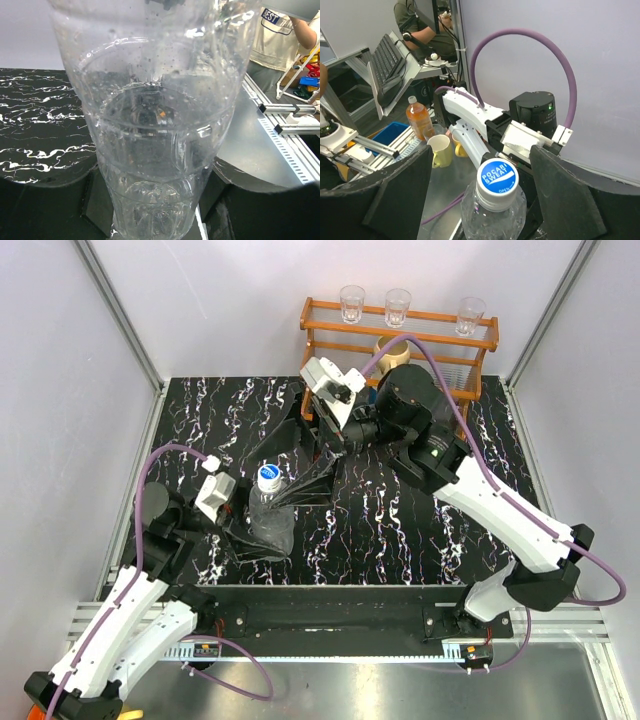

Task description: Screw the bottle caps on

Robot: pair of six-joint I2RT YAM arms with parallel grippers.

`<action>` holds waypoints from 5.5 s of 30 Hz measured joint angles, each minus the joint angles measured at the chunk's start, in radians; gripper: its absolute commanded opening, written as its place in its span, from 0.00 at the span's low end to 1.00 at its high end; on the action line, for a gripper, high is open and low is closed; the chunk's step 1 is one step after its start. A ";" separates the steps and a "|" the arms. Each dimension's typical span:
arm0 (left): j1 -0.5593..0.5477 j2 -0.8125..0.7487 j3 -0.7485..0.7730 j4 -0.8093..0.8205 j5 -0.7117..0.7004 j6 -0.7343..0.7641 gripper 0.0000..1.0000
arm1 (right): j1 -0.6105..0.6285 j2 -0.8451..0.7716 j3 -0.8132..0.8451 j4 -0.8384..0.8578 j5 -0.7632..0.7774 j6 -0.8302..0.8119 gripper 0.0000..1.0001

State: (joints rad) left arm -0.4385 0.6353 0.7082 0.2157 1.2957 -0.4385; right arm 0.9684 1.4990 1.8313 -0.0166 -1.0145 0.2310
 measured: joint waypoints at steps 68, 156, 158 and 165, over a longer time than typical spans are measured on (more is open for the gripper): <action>0.054 -0.037 -0.006 -0.163 -0.502 0.127 0.53 | -0.011 -0.037 -0.006 -0.354 0.786 -0.052 0.94; 0.080 -0.051 0.059 -0.244 -0.655 0.197 0.47 | 0.133 -0.064 -0.071 -0.425 0.990 -0.169 1.00; 0.081 -0.049 0.045 -0.161 -0.535 0.140 0.49 | 0.056 -0.141 -0.135 -0.385 0.893 -0.149 1.00; 0.076 -0.021 0.009 0.025 -0.204 -0.032 0.51 | -0.058 -0.248 -0.175 -0.225 0.497 -0.124 1.00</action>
State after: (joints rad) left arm -0.3626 0.6144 0.7174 0.2405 1.0920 -0.4709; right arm 0.9104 1.2514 1.6562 -0.2413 -0.5171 0.1074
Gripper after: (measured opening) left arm 0.579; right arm 0.994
